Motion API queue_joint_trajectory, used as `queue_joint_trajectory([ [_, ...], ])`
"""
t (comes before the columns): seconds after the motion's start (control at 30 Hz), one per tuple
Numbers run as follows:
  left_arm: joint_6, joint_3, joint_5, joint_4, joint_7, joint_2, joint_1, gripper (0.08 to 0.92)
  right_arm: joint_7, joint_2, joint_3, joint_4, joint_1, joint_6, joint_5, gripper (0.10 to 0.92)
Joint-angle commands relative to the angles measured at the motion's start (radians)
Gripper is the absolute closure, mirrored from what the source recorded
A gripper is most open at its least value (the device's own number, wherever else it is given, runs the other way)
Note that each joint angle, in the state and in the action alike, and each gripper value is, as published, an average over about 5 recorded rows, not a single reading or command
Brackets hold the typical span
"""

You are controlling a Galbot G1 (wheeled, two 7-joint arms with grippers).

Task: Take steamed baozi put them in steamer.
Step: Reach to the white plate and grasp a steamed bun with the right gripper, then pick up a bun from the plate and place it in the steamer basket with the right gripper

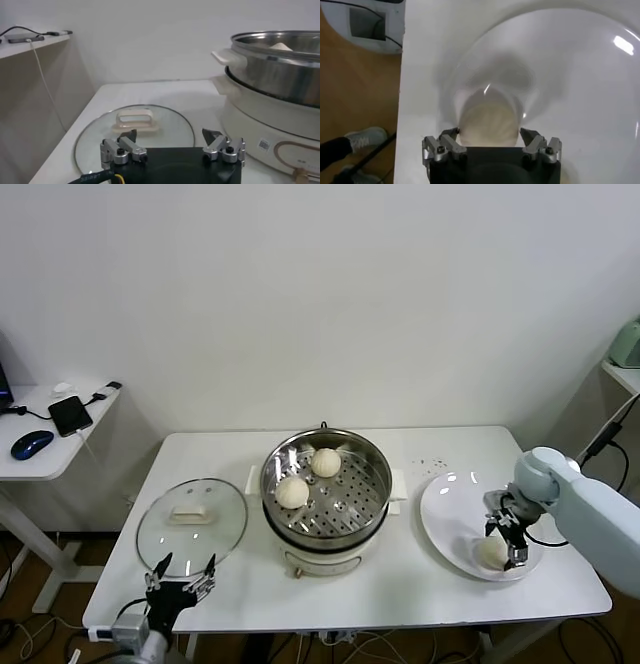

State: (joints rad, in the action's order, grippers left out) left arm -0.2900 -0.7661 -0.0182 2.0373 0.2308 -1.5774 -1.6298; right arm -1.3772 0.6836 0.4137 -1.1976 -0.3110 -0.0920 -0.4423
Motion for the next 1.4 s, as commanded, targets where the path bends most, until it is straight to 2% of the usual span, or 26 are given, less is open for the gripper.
queue_joint_trajectory([
  [0.03,-0.001,0.002,-0.001,-0.002,0.000,-0.001,0.001,0.177,0.005,0.003,-0.005,0.007,-0.003,0.001,-0.001,0.248],
  [0.27,0.000,0.003,0.001,-0.006,0.000,0.000,0.005,0.177,0.010,-0.006,-0.009,-0.003,0.031,-0.017,0.041,0.441],
  [0.37,0.000,0.006,0.002,-0.006,0.000,0.000,0.008,0.177,0.004,-0.022,0.021,-0.025,0.097,-0.031,0.077,0.482],
  [0.63,0.004,0.004,0.021,-0.009,-0.015,-0.009,0.035,0.177,-0.026,0.000,0.320,-0.035,0.542,-0.074,0.250,0.491],
  [0.83,0.025,0.007,0.077,-0.014,-0.045,-0.020,0.040,0.177,-0.055,0.185,0.531,0.020,0.870,-0.114,0.441,0.491],
  [1.0,0.030,0.008,0.084,-0.004,-0.051,-0.027,0.040,0.177,-0.069,0.367,0.611,0.105,1.004,-0.101,0.615,0.491],
  [1.1,0.028,0.008,0.071,0.006,-0.049,-0.029,0.041,0.177,-0.016,0.445,0.697,0.134,1.043,0.031,0.790,0.491],
  [1.17,0.026,0.007,0.062,0.015,-0.048,-0.033,0.041,0.177,0.045,0.481,0.798,0.133,1.072,0.187,0.923,0.491],
  [1.23,0.025,0.005,0.058,0.023,-0.047,-0.037,0.041,0.177,0.091,0.497,0.883,0.108,1.090,0.326,0.988,0.491],
  [1.3,0.024,0.004,0.056,0.029,-0.047,-0.041,0.042,0.177,0.117,0.504,0.934,0.070,1.093,0.461,0.956,0.489],
  [1.4,0.025,0.003,0.052,0.034,-0.048,-0.045,0.043,0.177,0.147,0.519,0.948,0.038,1.066,0.652,0.800,0.488],
])
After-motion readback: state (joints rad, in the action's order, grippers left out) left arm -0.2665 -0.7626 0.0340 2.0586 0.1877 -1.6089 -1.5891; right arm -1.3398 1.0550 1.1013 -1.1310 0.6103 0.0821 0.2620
